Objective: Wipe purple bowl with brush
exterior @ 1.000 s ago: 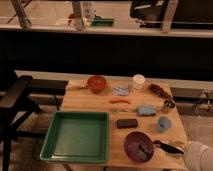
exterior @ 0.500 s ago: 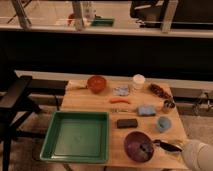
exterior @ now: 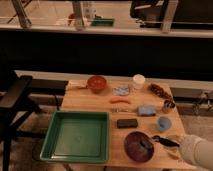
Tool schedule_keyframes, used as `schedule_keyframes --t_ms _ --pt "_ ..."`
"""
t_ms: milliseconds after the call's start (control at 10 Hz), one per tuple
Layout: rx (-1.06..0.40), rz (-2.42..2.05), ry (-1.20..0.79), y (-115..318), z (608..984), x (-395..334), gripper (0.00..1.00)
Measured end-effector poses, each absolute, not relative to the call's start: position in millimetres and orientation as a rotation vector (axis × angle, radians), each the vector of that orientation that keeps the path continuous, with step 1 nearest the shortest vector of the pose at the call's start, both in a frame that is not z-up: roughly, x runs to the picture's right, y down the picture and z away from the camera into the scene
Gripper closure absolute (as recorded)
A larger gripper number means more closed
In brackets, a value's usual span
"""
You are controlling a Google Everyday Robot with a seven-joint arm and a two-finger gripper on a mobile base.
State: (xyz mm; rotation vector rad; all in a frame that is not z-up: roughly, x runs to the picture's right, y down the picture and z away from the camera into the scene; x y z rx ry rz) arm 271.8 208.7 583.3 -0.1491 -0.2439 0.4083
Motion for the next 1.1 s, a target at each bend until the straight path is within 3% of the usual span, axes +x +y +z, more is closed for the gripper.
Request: schedule_keyframes --t_ms 1100 --pt "-0.14 0.331 -0.387 184 609 225 1.0"
